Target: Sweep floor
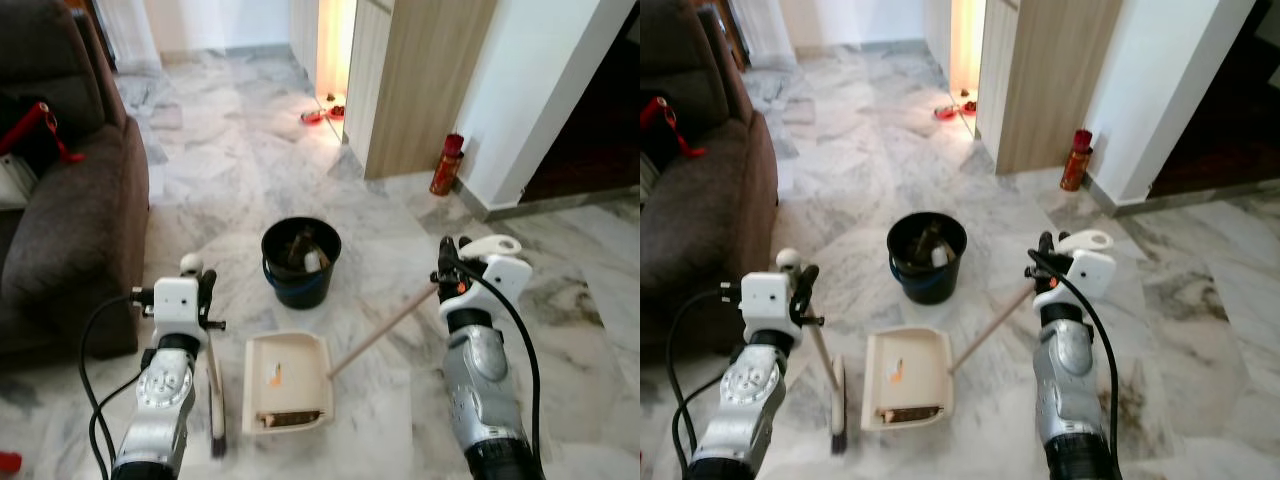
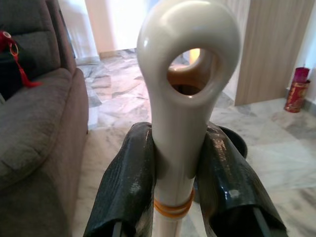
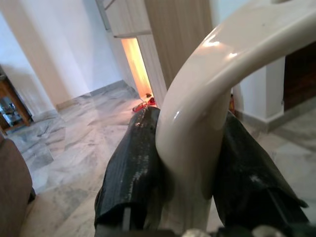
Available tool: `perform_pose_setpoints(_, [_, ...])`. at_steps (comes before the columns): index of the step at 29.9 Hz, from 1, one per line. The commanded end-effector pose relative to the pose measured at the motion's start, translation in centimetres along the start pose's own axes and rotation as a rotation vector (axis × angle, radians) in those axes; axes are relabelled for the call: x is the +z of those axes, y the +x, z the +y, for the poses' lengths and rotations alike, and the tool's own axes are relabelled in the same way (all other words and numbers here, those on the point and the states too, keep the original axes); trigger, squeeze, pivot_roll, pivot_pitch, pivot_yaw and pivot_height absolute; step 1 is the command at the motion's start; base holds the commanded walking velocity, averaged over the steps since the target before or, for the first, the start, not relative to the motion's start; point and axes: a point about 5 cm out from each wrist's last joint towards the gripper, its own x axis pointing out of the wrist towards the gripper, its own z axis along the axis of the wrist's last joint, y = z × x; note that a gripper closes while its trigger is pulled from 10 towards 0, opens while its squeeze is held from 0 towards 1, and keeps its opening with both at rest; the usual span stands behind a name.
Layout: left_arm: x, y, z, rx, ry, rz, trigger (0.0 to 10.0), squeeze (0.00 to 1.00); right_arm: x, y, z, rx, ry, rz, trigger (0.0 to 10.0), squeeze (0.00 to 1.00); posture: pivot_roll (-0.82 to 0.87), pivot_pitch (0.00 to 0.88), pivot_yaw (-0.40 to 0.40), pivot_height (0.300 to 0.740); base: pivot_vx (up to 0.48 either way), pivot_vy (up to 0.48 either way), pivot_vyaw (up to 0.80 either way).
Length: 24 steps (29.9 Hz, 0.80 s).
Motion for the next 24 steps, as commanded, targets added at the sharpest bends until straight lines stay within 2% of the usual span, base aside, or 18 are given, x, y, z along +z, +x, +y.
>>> perform_pose_setpoints(1, [1.4, 0.5, -0.4, -0.017, 0.002, -0.067, 10.0, 0.00, 2.4, 0.7, 0.2, 0.004, -0.008, -0.108, 10.0, 0.00, 0.04, 0.000, -0.025, 0.740, 0.000, 0.000, 0.00])
perform_pose_setpoints(3, [1.4, 0.5, -0.4, -0.016, 0.002, -0.067, 10.0, 0.00, 2.9, 0.8, 0.4, 0.010, -0.016, -0.132, 10.0, 0.00, 0.04, 0.000, -0.024, 0.740, 0.000, 0.000, 0.00])
perform_pose_setpoints(6, [1.4, 0.6, -0.3, -0.011, 0.007, -0.065, 10.0, 0.00, 6.4, 1.8, 1.8, 0.038, 0.020, -0.264, 10.0, 0.00, 0.04, 0.000, -0.019, 0.740, 0.000, 0.000, 0.00])
perform_pose_setpoints(11, [1.5, 0.7, -0.3, -0.008, 0.010, -0.066, 10.0, 0.00, 9.0, 2.5, 2.6, 0.051, 0.047, -0.355, 10.0, 0.00, 0.04, 0.000, -0.019, 0.740, 0.000, 0.000, 0.00])
perform_pose_setpoints(15, [1.6, 0.7, -0.2, -0.006, 0.013, -0.072, 10.0, 0.00, 11.8, 3.1, 3.4, 0.062, 0.064, -0.461, 10.0, 0.00, 0.04, 0.000, -0.018, 0.740, 0.000, 0.000, 0.00])
perform_pose_setpoints(18, [1.6, 0.7, -0.2, -0.005, 0.015, -0.074, 10.0, 0.00, 12.4, 3.2, 3.5, 0.062, 0.072, -0.481, 10.0, 0.00, 0.04, 0.000, -0.019, 0.740, 0.000, 0.000, 0.00])
perform_pose_setpoints(24, [1.7, 0.7, -0.2, -0.004, 0.025, -0.081, 10.0, 0.00, 12.7, 3.4, 3.6, 0.064, 0.078, -0.489, 10.0, 0.00, 0.05, 0.000, -0.020, 0.740, 0.337, 0.000, 0.00])
